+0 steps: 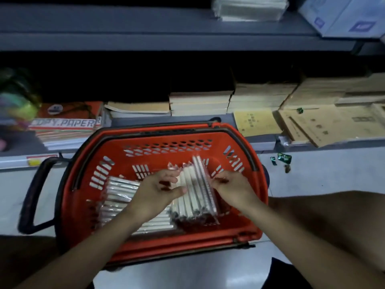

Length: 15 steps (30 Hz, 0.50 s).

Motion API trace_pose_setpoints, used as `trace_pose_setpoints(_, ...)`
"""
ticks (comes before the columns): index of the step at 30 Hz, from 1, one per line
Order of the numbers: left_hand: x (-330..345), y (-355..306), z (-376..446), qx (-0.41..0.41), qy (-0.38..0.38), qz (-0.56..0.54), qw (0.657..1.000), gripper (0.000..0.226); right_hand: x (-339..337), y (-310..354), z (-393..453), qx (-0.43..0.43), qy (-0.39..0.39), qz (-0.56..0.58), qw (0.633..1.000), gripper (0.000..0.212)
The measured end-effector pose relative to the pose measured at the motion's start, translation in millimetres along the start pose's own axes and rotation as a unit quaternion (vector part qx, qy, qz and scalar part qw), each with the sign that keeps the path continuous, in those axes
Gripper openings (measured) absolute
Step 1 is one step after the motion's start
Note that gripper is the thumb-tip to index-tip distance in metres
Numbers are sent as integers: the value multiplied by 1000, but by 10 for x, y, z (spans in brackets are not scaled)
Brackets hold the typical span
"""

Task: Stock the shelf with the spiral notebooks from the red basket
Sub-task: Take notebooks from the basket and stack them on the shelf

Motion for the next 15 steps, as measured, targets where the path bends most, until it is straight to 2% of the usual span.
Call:
trace_pose_setpoints(5, -185, 78, 71, -26, 9, 60, 998, 32, 284, -167, 177, 126, 89, 109, 982, 48)
trace_pose_setpoints(8, -184, 177, 79, -30, 13, 74, 997, 27, 395, -238, 225, 212, 137, 202, 946, 35)
trace_pose_setpoints(10, -155, 242, 78, -20, 24, 90, 995, 27, 445, -344, 274, 240, 147, 203, 938, 46)
trace_pose_setpoints(12, -129, 262, 64, -12, 36, 106, 994, 28, 503, -439, 337, 249, 146, 190, 938, 51)
trace_pose_setpoints(13, -123, 273, 60, -14, 38, 108, 993, 28, 528, -463, 366, 241, 130, 156, 949, 43)
trace_pose_setpoints(15, -102, 292, 51, -18, 41, 113, 993, 26, 495, -442, 383, 161, 61, -34, 984, 18)
Point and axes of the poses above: each hand's wrist, its own z-axis towards the middle knuckle, its own x-axis out of the palm, y = z × x, the point moved 2 cm from there along z, towards the middle knuckle, and after that the axes turned 8 degrees about -z, right-handed, at the moved point
